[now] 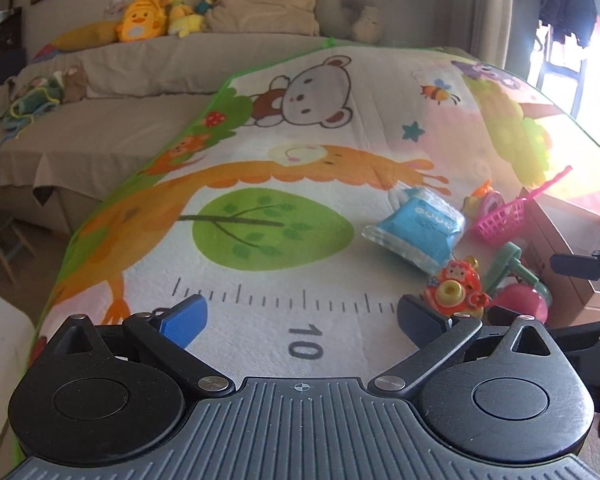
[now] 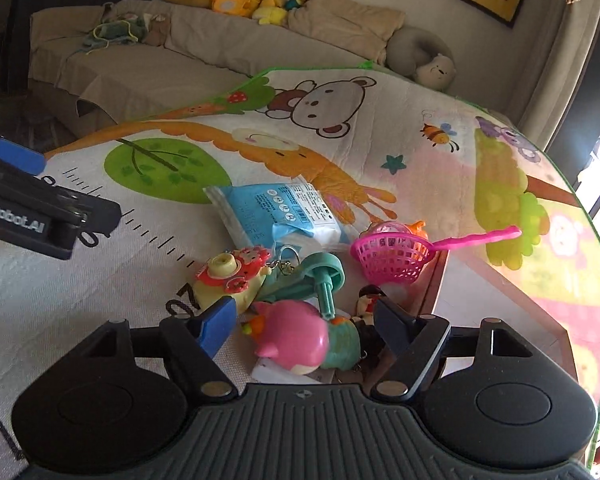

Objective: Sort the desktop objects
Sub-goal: 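Grasp the pink pig toy with the right tool while the left grasps the battery holder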

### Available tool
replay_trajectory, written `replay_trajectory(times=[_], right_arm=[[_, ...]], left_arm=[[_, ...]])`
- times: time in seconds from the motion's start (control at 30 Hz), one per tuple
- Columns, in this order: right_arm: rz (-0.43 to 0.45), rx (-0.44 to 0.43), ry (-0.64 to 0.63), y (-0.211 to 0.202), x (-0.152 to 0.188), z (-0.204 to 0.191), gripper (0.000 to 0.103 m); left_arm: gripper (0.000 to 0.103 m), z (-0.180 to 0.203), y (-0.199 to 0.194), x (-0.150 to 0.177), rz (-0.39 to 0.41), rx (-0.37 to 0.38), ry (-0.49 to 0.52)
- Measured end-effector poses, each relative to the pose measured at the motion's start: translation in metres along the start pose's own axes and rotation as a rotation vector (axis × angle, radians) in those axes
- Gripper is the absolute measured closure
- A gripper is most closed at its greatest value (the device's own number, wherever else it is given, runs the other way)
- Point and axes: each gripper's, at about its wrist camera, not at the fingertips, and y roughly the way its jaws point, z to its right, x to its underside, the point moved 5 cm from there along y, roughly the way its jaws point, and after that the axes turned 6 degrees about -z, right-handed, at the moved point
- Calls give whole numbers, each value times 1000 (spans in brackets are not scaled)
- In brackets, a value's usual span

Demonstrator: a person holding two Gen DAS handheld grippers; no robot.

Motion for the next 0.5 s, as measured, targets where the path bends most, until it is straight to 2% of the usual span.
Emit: replay_trajectory(times=[0.07, 0.1, 0.17, 0.27, 0.37, 0.4, 0.5], right_arm=[[-22, 2, 10, 15, -1, -1, 32], [-40, -16, 21, 20, 1, -2, 40], [-38, -46, 43, 13, 7, -5, 41], [-25, -201, 18, -19, 23, -14, 42], [-11, -285, -18, -54, 45, -20, 42], [-7, -272, -33, -63, 52, -22, 42], [0, -159, -32, -77, 68, -14, 45]], left_arm=[[0, -4, 1, -2, -1, 6, -4], [0, -4, 1, -2, -4, 12, 0], [0, -2, 1, -2, -7, 37, 17], [0, 7, 3, -1, -13, 77, 46], [0, 20, 8, 2, -37, 115, 67], [0, 25, 10, 4, -45, 119, 73], [0, 36, 11, 10, -55, 137, 98]])
